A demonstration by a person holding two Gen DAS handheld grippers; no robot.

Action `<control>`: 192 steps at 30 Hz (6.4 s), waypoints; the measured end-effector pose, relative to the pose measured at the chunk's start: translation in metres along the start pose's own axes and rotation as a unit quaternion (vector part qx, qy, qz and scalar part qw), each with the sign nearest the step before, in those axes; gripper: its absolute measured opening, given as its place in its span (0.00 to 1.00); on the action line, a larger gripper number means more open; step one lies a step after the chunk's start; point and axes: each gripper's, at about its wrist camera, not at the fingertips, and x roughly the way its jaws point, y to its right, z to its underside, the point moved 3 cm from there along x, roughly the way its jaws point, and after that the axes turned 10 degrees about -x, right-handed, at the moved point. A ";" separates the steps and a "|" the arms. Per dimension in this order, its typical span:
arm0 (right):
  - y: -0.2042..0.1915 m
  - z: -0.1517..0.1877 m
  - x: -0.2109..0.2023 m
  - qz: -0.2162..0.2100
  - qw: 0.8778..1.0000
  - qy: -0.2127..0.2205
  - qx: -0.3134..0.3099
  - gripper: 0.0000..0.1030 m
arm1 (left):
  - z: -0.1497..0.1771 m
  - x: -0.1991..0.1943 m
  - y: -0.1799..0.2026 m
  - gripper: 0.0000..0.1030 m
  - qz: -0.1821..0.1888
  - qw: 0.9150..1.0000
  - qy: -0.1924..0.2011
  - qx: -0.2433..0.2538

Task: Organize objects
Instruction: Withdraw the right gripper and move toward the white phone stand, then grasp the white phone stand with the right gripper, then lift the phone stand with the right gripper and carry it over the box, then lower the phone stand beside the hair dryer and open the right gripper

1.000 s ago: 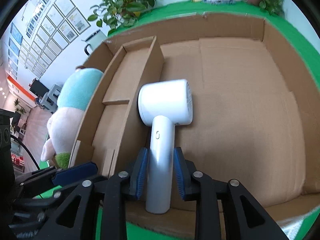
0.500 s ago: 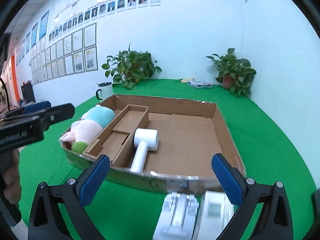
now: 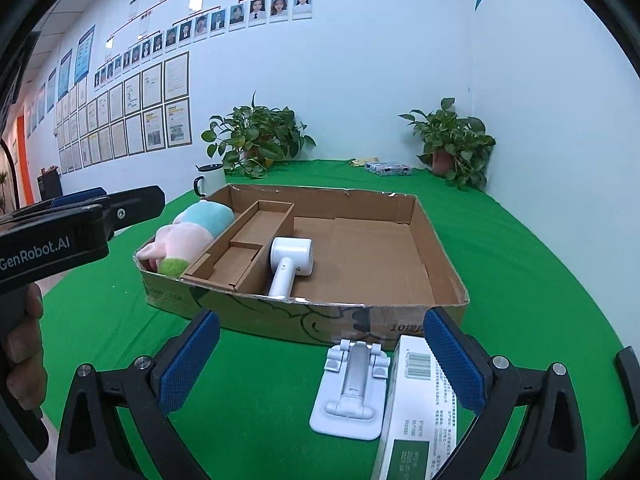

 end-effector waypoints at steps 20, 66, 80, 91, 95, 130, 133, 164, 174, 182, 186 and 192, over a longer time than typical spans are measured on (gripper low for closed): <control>-0.001 0.011 0.009 -0.033 0.999 -0.012 0.000 0.99 | 0.012 0.008 -0.002 0.80 0.009 1.000 -0.013 -0.011; -0.039 0.105 0.056 -0.119 0.978 -0.167 -0.025 0.95 | 0.135 0.071 -0.003 0.79 0.225 0.903 -0.339 -0.140; -0.041 0.110 0.062 -0.117 0.979 -0.169 -0.017 0.70 | 0.160 0.079 0.018 0.56 0.284 0.861 -0.378 -0.189; -0.032 0.110 0.053 -0.135 0.973 -0.177 0.059 0.64 | 0.167 0.074 0.006 0.35 0.269 0.860 -0.378 -0.212; -0.030 0.110 0.051 -0.146 0.970 -0.178 0.078 0.64 | 0.167 0.071 0.006 0.34 0.272 0.858 -0.381 -0.213; -0.048 0.078 0.026 -0.135 0.976 -0.152 0.079 0.62 | 0.122 0.052 -0.010 0.12 0.279 0.887 -0.334 -0.153; -0.050 0.079 0.028 -0.132 0.975 -0.156 0.083 0.62 | 0.121 0.052 -0.011 0.12 0.281 0.887 -0.335 -0.150; 0.024 -0.105 0.045 -0.108 0.992 -0.064 0.021 0.62 | -0.059 0.085 0.048 0.13 0.279 0.929 -0.216 -0.115; 0.060 -0.121 0.139 -0.140 0.977 -0.146 0.062 0.61 | -0.048 0.166 0.060 0.13 0.231 0.921 -0.290 -0.117; 0.065 -0.066 0.205 -0.178 0.954 -0.224 0.093 0.61 | 0.001 0.215 0.051 0.13 0.191 0.902 -0.360 -0.141; 0.062 -0.048 0.224 -0.184 0.945 -0.254 0.097 0.61 | 0.012 0.226 0.048 0.13 0.182 0.894 -0.381 -0.148; 0.055 -0.026 0.238 -0.186 0.934 -0.289 0.093 0.61 | 0.025 0.231 0.050 0.14 0.158 0.889 -0.407 -0.138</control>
